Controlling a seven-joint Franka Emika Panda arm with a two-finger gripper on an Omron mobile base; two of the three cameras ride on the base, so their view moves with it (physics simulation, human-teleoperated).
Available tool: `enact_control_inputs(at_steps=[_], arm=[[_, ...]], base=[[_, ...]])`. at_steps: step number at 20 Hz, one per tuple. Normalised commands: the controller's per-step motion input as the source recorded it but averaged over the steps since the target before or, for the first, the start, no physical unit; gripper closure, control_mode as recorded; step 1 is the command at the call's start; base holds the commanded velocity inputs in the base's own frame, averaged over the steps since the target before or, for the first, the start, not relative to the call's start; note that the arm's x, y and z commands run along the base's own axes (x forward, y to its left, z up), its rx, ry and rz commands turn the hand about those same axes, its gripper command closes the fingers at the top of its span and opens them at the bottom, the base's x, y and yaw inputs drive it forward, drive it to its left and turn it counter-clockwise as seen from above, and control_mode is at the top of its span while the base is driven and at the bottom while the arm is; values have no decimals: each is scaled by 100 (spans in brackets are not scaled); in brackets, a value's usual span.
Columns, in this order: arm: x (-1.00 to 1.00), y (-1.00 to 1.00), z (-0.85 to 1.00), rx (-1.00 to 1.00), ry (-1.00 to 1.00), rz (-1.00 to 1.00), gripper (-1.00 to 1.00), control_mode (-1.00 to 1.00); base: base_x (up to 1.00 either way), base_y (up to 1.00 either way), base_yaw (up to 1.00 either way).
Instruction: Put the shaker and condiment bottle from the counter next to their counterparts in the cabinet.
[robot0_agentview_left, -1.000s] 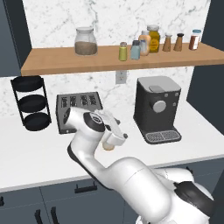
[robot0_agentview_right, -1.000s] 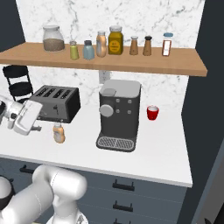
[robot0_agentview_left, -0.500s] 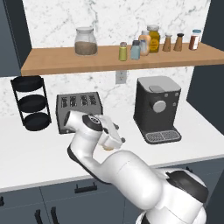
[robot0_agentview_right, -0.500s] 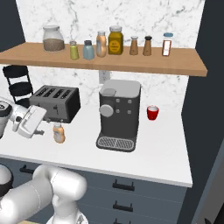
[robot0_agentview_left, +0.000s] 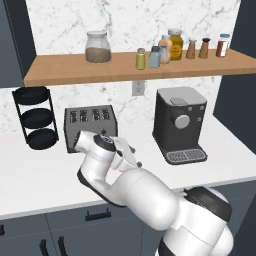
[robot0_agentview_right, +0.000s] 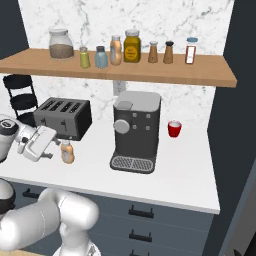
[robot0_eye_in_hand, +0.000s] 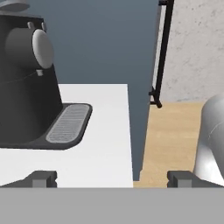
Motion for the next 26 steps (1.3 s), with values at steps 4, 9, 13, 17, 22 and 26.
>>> enact_control_inputs(at_steps=[4,9,13,17,22,26], arm=[[28,17,22,0,1,0,-100,-100],[60,11,8,0,22,0,-100,-100],[57,0,-14,-3,41,0,-100,-100],[7,3,0,0,9,2,-100,-100],[0,24,-15,-2,0,0,-100,-100],[1,19,-31,-10,-4,0,-100,-100]], base=[[0,0,0],[0,0,0],[0,0,0],[0,0,0],[0,0,0],[0,0,0]])
